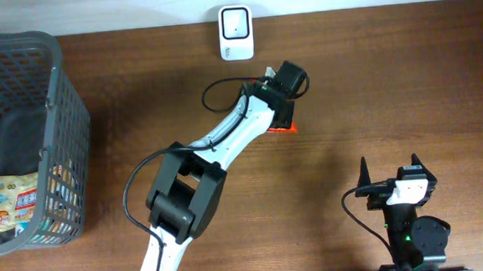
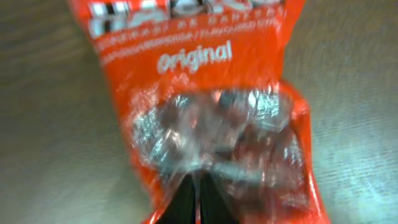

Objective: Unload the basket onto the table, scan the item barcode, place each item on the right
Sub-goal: 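Hold the red bag under the scanner, then release it on the table, then return the left gripper to the basket and grasp the yellow wipes pack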

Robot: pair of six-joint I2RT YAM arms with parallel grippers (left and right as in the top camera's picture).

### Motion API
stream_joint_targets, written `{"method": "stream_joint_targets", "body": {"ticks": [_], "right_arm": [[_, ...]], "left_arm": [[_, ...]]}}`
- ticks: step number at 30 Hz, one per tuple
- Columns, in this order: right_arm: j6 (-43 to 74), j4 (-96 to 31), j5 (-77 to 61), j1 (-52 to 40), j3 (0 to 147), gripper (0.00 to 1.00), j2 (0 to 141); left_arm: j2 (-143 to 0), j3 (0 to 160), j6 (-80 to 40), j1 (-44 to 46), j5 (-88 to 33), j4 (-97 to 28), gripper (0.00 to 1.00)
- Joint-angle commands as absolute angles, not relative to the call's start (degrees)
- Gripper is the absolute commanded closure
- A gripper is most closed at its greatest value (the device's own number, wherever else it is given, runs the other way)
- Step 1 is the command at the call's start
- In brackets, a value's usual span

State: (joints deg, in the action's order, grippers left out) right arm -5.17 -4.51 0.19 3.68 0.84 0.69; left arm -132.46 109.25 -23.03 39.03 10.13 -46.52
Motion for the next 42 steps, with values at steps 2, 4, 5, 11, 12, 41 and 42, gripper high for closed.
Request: {"method": "stream_joint_targets", "body": {"ticks": [2,4,5,11,12,41,42], "right_arm": [[-5.6,-4.6,0.5,3.3,0.3,0.02,0.3],[-5.6,-4.6,0.5,3.3,0.3,0.02,0.3],[-5.6,-4.6,0.5,3.3,0.3,0.02,0.3],[-5.6,-4.6,0.5,3.3,0.3,0.02,0.3],[-5.6,-4.6,0.5,3.3,0.3,0.02,0.3],[-5.6,-4.6,0.5,3.3,0.3,0.02,0.3],[-5.6,-4.6,0.5,3.3,0.3,0.02,0.3]], "left_arm": [[-128.1,119.5,-22.2,38.9,10.7,-56.6,0.93],[-125.8,123.1,-22.2,38.9,10.7,-60.2,0.91],[-124.2,125.2,-22.2,38.9,10.9,-62.0,0.90],[-113.6,135.4,-17.7,34.8,19.5,-72.6,0.11],[-111.3,136.7,-16.8,33.1,20.8,-74.6,0.09],[-107.2,114.3,-38.2,-37.3,12.8,-83.1,0.01],[-107.2,110.1,-38.6,-37.3,12.7,-80.8,0.01]]}}
